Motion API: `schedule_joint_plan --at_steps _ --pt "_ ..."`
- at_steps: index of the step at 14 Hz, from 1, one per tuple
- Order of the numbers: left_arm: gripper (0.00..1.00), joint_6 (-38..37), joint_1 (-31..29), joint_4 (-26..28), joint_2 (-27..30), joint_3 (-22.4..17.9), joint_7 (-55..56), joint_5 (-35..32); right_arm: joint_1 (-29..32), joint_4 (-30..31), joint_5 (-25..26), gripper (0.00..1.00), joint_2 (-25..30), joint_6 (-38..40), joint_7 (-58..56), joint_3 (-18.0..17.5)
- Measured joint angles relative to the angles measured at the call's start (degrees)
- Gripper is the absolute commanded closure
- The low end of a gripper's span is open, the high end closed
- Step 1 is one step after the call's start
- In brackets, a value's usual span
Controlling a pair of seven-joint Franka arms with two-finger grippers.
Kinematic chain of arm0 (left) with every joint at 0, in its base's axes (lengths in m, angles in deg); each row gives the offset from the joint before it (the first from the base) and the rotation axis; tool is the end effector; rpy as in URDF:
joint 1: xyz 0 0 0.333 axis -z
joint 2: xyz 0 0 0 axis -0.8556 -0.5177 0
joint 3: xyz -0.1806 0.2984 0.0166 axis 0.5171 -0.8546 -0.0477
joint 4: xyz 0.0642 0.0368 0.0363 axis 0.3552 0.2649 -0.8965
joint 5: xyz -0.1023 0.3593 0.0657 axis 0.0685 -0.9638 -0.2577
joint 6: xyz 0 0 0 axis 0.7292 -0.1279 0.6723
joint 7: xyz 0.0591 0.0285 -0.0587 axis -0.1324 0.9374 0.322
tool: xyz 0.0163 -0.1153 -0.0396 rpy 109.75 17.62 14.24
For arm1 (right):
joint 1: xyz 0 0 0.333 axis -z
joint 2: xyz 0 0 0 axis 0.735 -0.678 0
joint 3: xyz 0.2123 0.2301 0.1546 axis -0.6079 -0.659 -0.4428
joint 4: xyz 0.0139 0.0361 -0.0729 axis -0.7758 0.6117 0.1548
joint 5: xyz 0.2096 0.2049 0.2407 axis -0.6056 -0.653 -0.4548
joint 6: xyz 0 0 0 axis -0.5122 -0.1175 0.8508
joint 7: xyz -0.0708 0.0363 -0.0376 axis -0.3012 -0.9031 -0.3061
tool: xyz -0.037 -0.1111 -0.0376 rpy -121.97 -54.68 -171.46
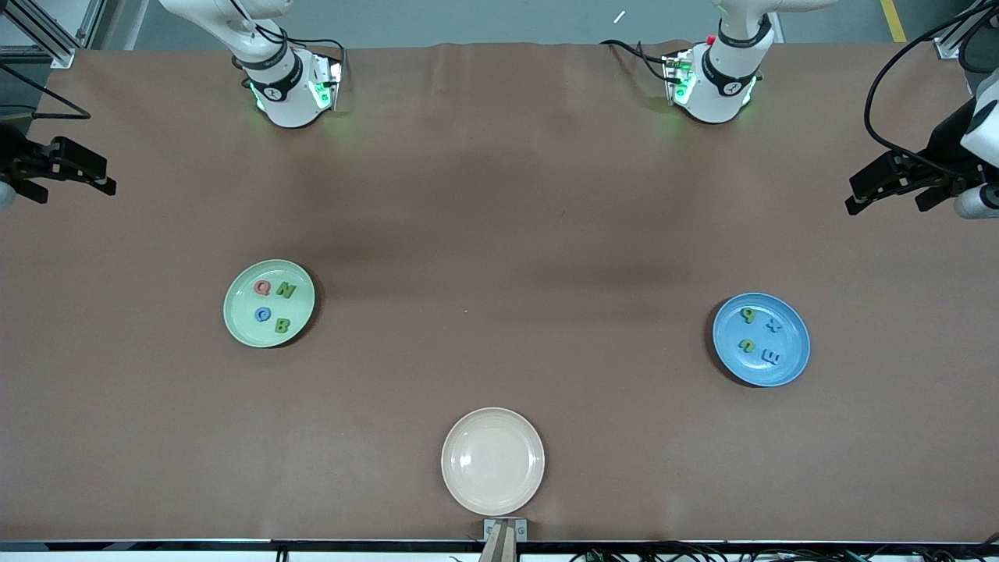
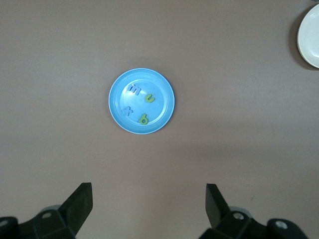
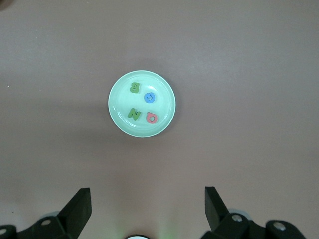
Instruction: Sort upper and lower case letters into plates
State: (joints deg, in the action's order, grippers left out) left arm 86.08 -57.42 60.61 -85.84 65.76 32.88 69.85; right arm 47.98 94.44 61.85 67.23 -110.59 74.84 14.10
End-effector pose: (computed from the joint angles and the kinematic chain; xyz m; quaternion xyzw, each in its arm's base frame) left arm 0.5347 -0.0358 0.6576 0.9991 0.0300 0.0239 0.0195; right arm 0.5092 -0.0421 0.6393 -0.9980 -0.0525 0.0321 0.0149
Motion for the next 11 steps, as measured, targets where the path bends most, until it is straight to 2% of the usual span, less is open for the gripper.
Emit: schedule_joint_plan --at_steps 5,11 --pt "0.00 0.1 0.0 0.0 0.0 0.0 -4.4 0.0 0.0 0.0 -0.1 0.00 0.0 -0.1 0.0 -0.1" --pt "0.00 1.1 0.0 0.0 0.0 0.0 -4.5 0.0 -0.1 0.0 -0.1 0.00 0.1 -0.2 -0.1 -0.2"
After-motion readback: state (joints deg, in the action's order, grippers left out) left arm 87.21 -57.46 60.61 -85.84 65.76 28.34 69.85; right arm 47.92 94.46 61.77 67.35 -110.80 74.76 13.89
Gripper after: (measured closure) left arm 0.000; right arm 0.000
